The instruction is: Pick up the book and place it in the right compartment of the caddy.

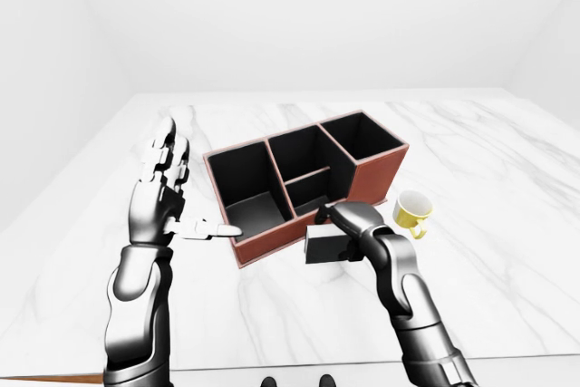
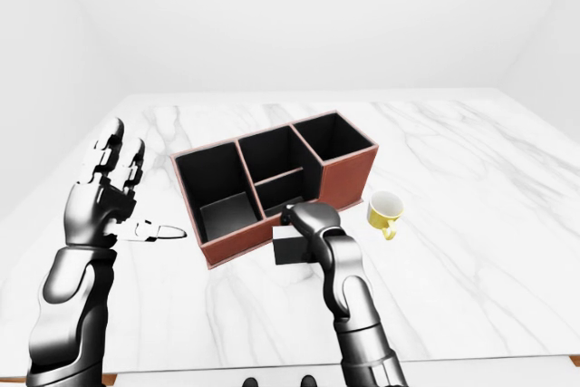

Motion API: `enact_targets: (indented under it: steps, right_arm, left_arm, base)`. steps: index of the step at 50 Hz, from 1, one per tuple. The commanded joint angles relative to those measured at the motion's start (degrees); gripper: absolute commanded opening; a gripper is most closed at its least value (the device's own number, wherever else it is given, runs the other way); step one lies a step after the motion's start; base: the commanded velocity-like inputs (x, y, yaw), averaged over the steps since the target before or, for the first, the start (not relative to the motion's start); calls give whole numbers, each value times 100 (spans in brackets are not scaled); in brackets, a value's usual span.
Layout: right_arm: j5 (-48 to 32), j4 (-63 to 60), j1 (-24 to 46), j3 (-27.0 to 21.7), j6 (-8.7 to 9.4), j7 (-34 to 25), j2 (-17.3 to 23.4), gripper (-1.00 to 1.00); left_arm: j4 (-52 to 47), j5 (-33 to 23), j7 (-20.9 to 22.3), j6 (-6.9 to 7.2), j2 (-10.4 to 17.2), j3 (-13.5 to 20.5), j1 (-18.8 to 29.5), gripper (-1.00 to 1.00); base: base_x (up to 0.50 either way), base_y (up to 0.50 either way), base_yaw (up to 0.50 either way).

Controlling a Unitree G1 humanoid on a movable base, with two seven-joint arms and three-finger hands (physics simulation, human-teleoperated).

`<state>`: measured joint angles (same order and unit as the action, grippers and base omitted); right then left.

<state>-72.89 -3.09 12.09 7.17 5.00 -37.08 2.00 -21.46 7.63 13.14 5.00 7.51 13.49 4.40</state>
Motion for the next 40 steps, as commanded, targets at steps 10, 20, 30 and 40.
enact_targets:
  steps: [10, 20, 30, 40]
  right_arm:
    - [-93, 137, 45, 153, 0, -9, -116, 19]
    - [-103, 416, 115, 210, 0, 97, -172, 20]
    - [-48, 848, 165, 243, 0, 288, -188, 22]
    - [50, 1300, 168, 282, 0, 530, -193, 22]
  left_arm:
    - [-1, 53, -48, 0, 12, 22, 32, 100]
    - [8, 78, -73, 0, 23, 31, 48, 100]
    - [19, 94, -91, 0, 31, 37, 59, 100]
    - [19, 103, -90, 0, 32, 33, 58, 100]
  base:
    - [0, 0, 0]
    - [0, 0, 0]
    - [0, 0, 0]
    - [0, 0, 0]
